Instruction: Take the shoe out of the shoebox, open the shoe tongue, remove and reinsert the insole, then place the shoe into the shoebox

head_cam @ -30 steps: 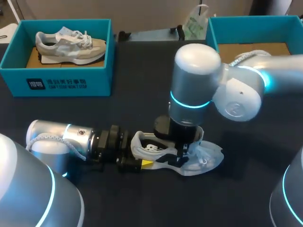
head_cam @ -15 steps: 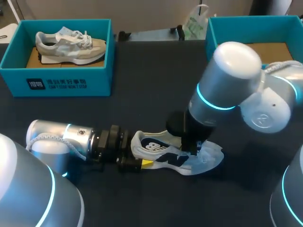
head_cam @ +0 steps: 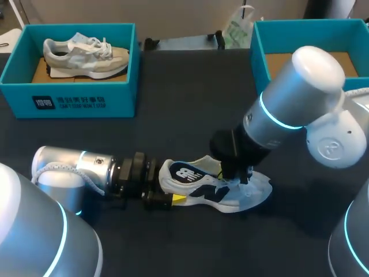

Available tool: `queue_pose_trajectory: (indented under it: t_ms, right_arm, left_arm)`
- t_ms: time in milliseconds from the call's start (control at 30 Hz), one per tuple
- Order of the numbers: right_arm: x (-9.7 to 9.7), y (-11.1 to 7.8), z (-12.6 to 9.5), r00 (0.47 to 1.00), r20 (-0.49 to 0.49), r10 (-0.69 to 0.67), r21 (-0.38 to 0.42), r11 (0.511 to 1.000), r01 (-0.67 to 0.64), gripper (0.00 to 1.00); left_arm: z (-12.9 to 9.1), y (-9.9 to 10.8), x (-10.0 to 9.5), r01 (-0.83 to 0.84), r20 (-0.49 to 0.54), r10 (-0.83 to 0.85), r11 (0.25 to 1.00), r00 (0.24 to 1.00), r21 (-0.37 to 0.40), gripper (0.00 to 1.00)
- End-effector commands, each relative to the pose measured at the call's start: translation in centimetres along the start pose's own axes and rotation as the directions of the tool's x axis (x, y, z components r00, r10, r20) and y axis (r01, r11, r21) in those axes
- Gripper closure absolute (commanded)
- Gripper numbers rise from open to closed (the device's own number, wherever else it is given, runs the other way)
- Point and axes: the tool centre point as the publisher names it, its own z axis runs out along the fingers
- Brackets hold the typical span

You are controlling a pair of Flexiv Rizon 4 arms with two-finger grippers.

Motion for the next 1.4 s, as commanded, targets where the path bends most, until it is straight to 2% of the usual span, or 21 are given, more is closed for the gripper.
queue_pose_trajectory:
  t_ms: [33,67,100,133,433,500,733,800,833,900,967,1100,1400]
  right_arm:
    - [-0.7,0.8,0.2,1.0,-0.021,-0.006,0.02,1.0,0.007,0.71]
    - [-0.7,0.9,0.2,1.0,-0.021,-0.007,0.021,1.0,0.008,0.58]
    - [-0.7,0.9,0.2,1.0,-0.021,-0.008,0.021,1.0,0.008,0.5]
    - [-0.7,1.0,0.1,1.0,-0.02,-0.009,0.022,1.0,0.01,0.35]
    - [-0.6,1.8,-0.1,1.0,-0.027,-0.003,0.045,0.999,0.004,0.45]
    - [-0.7,2.0,0.1,0.999,-0.034,0.01,0.062,0.998,-0.008,0.5]
    - [-1.0,3.2,0.8,0.998,-0.024,0.053,0.124,0.991,-0.05,0.5]
    - [-1.1,3.3,1.0,0.998,-0.017,0.068,0.135,0.989,-0.065,0.41]
    - [-1.2,3.4,1.1,0.997,-0.015,0.074,0.141,0.987,-0.071,0.41]
    - [-1.3,3.4,1.2,0.996,-0.011,0.09,0.144,0.986,-0.088,0.44]
    - [-1.3,3.4,1.4,0.994,-0.003,0.108,0.159,0.982,-0.106,0.5]
    - [-1.2,3.6,1.6,0.988,0.018,0.151,0.208,0.966,-0.151,0.52]
    - [-0.9,2.8,2.6,0.978,0.003,0.207,0.22,0.954,-0.202,0.51]
  left_arm:
    - [0.1,0.0,0.0,0.0,0.002,0.0,1.0,1.0,-0.001,1.0]
    - [0.1,0.0,0.0,0.0,0.002,0.0,1.0,1.0,-0.001,1.0]
    - [0.1,0.0,0.0,0.0,0.002,0.0,1.0,1.0,-0.001,1.0]
    - [0.1,0.0,0.0,0.0,0.002,0.0,1.0,1.0,-0.001,1.0]
    - [0.1,0.0,0.0,0.0,0.002,0.0,1.0,1.0,-0.001,1.0]
    - [0.1,0.0,0.0,0.0,0.002,0.0,1.0,1.0,-0.001,1.0]
    - [0.1,0.0,0.0,0.0,0.002,0.0,1.0,1.0,-0.001,1.0]
    - [0.1,0.0,0.0,0.0,0.002,0.0,1.0,1.0,-0.001,1.0]
    - [0.1,0.0,0.0,0.0,0.002,0.0,1.0,1.0,-0.001,1.0]
    - [0.1,0.0,0.0,0.0,0.002,0.0,1.0,1.0,-0.001,1.0]
    - [0.1,0.0,0.0,0.0,0.002,0.0,1.0,1.0,-0.001,1.0]
    - [0.1,0.0,0.0,0.0,0.002,0.0,1.0,1.0,-0.001,1.0]
    - [0.1,0.0,0.0,0.0,0.002,0.0,1.0,1.0,-0.001,1.0]
